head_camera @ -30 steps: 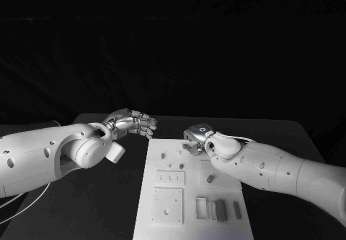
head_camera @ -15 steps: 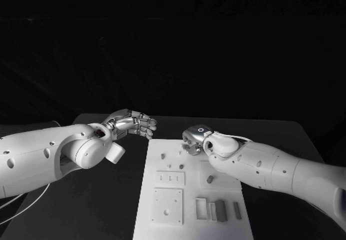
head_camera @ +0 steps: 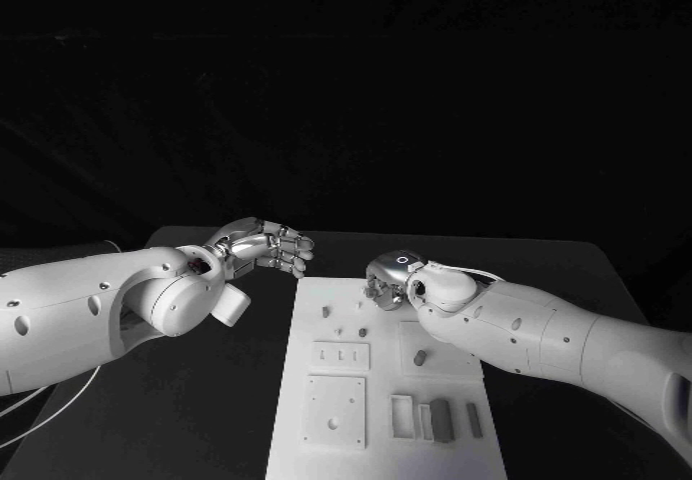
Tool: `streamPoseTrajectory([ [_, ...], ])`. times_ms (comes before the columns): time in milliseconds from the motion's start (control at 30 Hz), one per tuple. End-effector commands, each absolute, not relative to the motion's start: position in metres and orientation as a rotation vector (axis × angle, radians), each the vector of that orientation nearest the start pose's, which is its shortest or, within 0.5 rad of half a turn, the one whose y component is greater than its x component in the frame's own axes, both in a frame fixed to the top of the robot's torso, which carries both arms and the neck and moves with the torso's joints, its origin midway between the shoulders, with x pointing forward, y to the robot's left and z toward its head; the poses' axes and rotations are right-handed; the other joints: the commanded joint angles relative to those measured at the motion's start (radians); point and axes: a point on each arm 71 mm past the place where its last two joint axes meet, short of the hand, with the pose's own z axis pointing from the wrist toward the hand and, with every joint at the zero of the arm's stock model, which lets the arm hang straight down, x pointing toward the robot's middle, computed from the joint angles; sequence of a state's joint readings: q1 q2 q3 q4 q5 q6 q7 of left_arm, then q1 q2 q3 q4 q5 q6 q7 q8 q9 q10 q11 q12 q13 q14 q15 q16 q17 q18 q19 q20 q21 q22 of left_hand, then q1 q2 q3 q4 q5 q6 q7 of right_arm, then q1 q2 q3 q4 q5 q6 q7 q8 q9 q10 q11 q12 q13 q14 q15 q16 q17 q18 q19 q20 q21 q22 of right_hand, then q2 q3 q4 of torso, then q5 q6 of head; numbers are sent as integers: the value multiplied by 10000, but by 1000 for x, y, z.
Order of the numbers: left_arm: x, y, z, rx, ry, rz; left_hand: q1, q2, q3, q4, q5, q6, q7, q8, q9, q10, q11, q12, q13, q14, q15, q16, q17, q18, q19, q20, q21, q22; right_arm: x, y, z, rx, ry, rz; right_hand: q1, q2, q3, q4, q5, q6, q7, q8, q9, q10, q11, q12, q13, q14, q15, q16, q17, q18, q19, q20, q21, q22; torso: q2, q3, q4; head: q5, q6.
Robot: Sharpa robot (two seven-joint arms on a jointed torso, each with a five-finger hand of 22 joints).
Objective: Assemble the parts on the task board
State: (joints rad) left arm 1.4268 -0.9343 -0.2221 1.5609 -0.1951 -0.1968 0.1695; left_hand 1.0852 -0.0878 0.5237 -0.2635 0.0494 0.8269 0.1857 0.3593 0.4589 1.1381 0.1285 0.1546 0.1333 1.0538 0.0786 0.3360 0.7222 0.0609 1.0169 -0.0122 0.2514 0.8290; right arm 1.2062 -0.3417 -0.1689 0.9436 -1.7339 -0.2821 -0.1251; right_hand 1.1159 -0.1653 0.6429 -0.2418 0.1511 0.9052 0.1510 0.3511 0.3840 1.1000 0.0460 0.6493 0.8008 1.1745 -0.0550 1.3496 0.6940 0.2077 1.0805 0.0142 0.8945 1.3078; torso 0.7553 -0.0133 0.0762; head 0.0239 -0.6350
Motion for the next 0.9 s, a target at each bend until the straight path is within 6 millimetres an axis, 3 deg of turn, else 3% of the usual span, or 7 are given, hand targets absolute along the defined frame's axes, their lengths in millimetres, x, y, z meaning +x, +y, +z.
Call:
streamPoseTrajectory([
  [33,491,236,-144,-8547,17155,-13504,-15,-106,-12,-66,2,-90,-14,-57,-16,-25,56,-66,-14,-24,29,-59,11,173,14,-52,-56,13,553,-98,-247,-5260,16754,3627,2,83,82,-7,19,57,25,-54,-8,-970,14,196,202,20,-45,84,15,541,15,-73,79,207,-2,6,-2,7,4],
  [300,491,235,-144,-8538,17182,-13513,-14,-109,-12,-65,2,-105,-7,-64,-20,-25,58,-73,-14,-24,30,-64,16,172,14,-51,-59,15,554,-97,-249,-5319,16888,3587,-27,106,95,11,20,30,32,-76,-14,-1032,18,275,291,13,-42,116,16,541,13,-79,105,205,2,13,-5,10,18],
  [433,491,235,-144,-8539,17191,-13510,-15,-109,-12,-64,2,-110,-5,-67,-22,-25,59,-76,-14,-24,31,-65,18,172,15,-51,-59,16,555,-97,-250,-5382,16993,3588,-77,243,107,61,18,79,19,-54,-1,-1046,8,373,380,15,-48,168,24,541,2,-81,136,208,2,6,-2,2,13],
  [767,491,234,-144,-8540,17218,-13516,-15,-114,-12,-62,2,-131,4,-76,-27,-26,61,-84,-14,-23,31,-70,24,172,15,-50,-63,18,555,-97,-252,-5449,17363,3544,-319,1054,137,276,21,330,-136,61,105,-951,-141,1384,1077,-59,-204,590,160,541,-75,-100,381,226,7,11,-6,19,1],
  [900,491,234,-144,-8539,17221,-13516,-14,-116,-12,-62,2,-135,6,-78,-28,-27,62,-87,-14,-23,31,-72,26,172,15,-51,-64,18,555,-97,-252,-5442,17338,3545,-395,1187,159,268,24,317,-146,41,148,-1049,-183,2245,1596,-141,-232,1043,370,541,-134,-110,538,217,9,5,-11,18,-7],
])
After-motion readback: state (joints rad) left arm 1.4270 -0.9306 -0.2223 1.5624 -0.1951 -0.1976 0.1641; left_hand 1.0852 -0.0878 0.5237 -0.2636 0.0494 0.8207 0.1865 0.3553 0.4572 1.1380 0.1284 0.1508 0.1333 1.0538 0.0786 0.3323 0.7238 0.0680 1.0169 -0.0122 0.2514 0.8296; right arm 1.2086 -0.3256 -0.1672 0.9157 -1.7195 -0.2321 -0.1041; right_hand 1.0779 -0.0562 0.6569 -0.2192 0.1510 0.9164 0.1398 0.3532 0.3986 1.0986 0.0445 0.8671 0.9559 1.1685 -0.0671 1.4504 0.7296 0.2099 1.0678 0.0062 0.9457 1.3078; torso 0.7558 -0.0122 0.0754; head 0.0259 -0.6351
